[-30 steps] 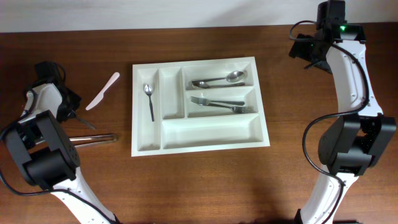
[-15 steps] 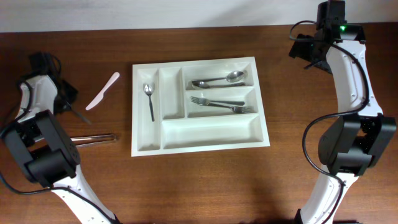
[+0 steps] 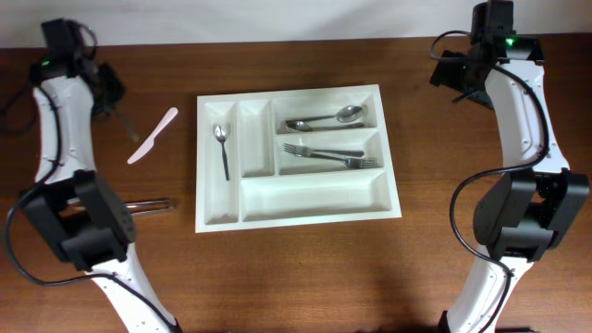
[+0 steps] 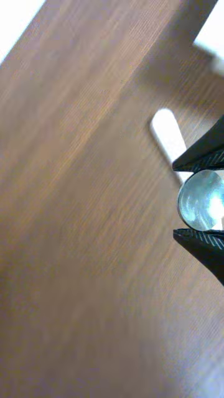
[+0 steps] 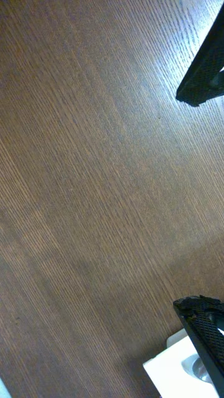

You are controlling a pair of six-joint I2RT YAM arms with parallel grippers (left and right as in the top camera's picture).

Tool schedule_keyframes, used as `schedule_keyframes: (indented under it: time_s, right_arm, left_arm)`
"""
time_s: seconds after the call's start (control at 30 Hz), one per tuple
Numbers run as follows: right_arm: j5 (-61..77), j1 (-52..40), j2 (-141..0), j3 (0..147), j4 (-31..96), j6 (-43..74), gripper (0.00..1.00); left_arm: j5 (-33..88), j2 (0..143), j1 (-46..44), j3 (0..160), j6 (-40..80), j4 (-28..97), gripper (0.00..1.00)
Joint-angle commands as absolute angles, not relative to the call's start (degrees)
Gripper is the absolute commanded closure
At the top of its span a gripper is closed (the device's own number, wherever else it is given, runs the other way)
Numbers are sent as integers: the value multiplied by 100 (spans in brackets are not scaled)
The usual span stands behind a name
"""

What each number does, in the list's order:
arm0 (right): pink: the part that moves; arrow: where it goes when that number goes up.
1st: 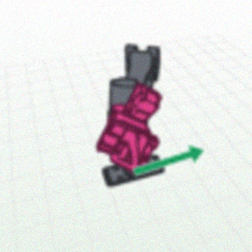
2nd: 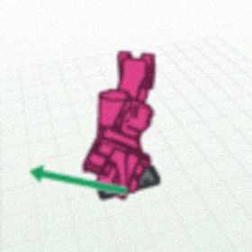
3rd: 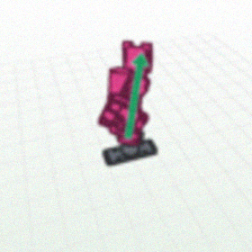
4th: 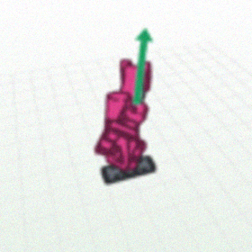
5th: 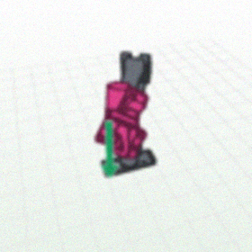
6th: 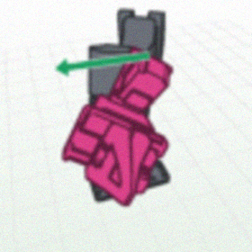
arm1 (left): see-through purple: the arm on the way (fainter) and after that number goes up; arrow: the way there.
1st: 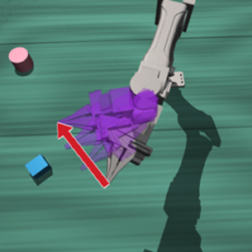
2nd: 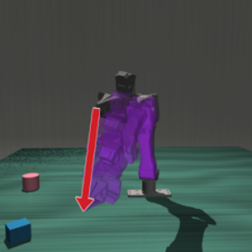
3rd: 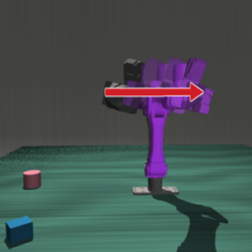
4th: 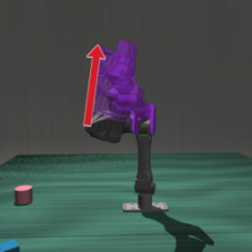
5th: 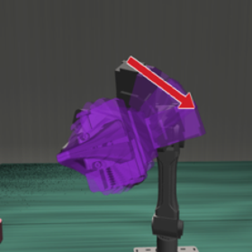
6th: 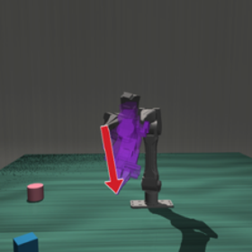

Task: Pack container
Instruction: 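Carry the spoon into the left compartment beside the first and release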

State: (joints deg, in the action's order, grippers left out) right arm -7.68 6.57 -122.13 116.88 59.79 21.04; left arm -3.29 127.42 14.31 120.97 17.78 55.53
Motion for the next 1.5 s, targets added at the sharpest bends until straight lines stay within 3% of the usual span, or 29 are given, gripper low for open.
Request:
schedule_keyframes:
  time_s: [0.0, 0.57, 1.13, 1.3, 1.47]
  right_arm:
    - [-821, 642, -12263, 11662, 5961, 2171, 1]
    - [-821, 642, -12263, 11662, 5961, 2171, 1]
    - [-821, 642, -12263, 11662, 5961, 2171, 1]
    - [-821, 642, -12263, 11662, 5961, 2171, 1]
    - [-821, 642, -12263, 11662, 5961, 2171, 1]
  left_arm:
    - [110, 12779, 1022, 12344, 1529, 5758, 79]
    - [-543, 13087, -952, 12261, 1533, 6311, 81]
    - [-561, 13426, -744, 12206, 972, 6351, 82]
    - [-561, 13428, -749, 12206, 972, 6351, 59]
    - [-565, 13428, -749, 12206, 969, 6348, 55]
